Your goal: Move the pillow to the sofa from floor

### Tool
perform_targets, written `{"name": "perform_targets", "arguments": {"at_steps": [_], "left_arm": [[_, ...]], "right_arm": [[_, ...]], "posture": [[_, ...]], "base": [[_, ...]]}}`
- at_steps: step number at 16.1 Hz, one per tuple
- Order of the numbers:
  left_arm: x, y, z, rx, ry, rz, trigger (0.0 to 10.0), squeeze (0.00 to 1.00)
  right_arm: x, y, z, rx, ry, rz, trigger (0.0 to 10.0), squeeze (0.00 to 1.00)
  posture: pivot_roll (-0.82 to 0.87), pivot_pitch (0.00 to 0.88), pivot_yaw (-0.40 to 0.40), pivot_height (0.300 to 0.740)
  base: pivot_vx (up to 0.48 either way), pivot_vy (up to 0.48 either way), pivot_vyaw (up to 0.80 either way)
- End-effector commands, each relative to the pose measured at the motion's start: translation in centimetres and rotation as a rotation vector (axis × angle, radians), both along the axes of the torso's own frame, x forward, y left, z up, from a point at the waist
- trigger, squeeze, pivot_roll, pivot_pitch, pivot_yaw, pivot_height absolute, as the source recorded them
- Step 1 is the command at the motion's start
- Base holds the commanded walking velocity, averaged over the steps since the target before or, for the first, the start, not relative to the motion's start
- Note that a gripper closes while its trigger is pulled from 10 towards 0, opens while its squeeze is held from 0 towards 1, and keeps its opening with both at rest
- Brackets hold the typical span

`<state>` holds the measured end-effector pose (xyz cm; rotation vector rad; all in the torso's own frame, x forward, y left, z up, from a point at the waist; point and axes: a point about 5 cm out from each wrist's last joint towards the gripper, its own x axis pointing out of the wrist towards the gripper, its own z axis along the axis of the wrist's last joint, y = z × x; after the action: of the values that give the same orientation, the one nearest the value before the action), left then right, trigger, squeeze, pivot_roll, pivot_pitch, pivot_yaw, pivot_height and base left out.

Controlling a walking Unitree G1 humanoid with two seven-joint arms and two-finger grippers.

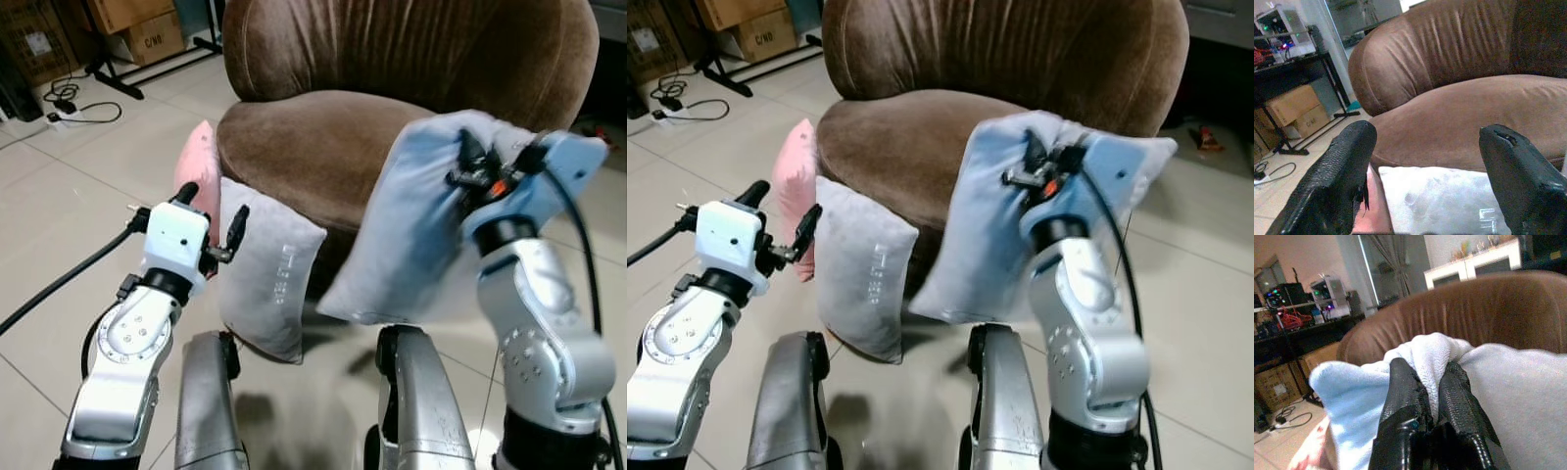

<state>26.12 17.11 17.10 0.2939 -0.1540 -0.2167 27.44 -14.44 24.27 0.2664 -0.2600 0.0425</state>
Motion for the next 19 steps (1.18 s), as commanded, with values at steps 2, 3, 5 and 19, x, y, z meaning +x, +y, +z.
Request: {"name": "perform_targets", "arguments": {"at_steps": [2,3,5,19], "left_arm": [[0.0,-0.3,0.0,0.003,0.006,-0.007,10.0,0.00],[-0.1,-0.4,-0.1,0.002,0.010,-0.012,10.0,0.00],[-0.1,-0.7,-0.2,0.002,0.015,-0.014,10.0,0.00],[0.0,-1.3,-0.8,0.017,0.047,-0.038,10.0,0.00]], "right_arm": [[0.1,0.0,1.5,-0.022,-0.068,0.007,10.0,0.00],[0.1,0.0,1.8,-0.023,-0.076,0.008,10.0,0.00],[0.2,0.0,2.3,-0.060,-0.089,-0.005,10.0,0.00],[0.3,-1.2,1.3,-0.001,-0.052,-0.068,10.0,0.00]], "posture": [[-0.02,0.000,-0.014,0.492],[-0.01,0.000,-0.017,0.502],[-0.01,0.000,-0.019,0.517],[-0.02,0.000,-0.004,0.617]], "base": [[0.000,0.000,0.00],[0.000,0.000,0.00],[0.000,0.000,0.00],[0.000,0.000,0.00]]}}
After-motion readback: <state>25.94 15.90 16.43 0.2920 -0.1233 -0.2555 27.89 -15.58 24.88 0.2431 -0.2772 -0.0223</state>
